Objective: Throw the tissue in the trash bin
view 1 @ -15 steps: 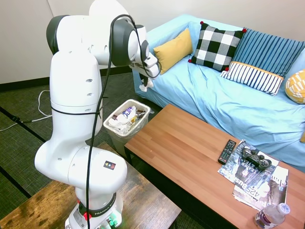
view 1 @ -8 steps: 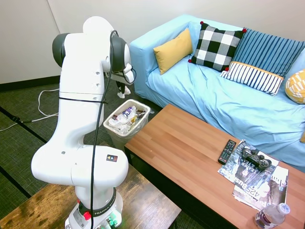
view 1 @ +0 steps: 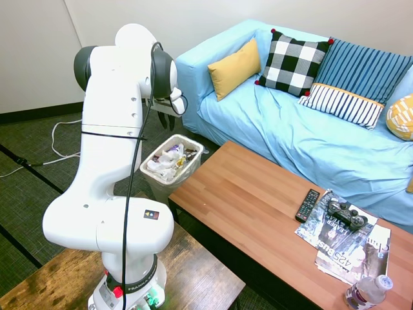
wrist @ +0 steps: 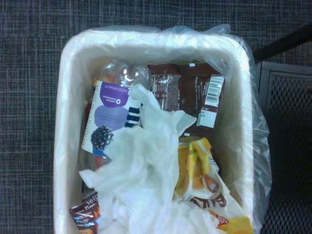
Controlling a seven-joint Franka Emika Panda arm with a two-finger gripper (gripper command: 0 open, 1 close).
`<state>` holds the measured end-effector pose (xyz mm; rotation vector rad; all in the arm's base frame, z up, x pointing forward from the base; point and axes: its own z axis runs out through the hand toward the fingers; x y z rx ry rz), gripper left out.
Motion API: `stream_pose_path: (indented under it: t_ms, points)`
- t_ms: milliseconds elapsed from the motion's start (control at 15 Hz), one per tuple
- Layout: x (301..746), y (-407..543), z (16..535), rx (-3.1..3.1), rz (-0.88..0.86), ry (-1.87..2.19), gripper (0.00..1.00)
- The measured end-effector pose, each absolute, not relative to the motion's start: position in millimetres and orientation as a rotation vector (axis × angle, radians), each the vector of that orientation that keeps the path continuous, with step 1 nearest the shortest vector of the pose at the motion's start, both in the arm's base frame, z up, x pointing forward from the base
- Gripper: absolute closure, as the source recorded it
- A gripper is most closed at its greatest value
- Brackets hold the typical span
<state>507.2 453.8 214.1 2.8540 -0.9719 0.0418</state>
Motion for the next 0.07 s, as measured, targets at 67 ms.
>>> stream_pose_path:
  t_ms: [67]
  points:
    - [507.7, 453.1, 218.2, 2.855, 0.039, -0.965, 0.0]
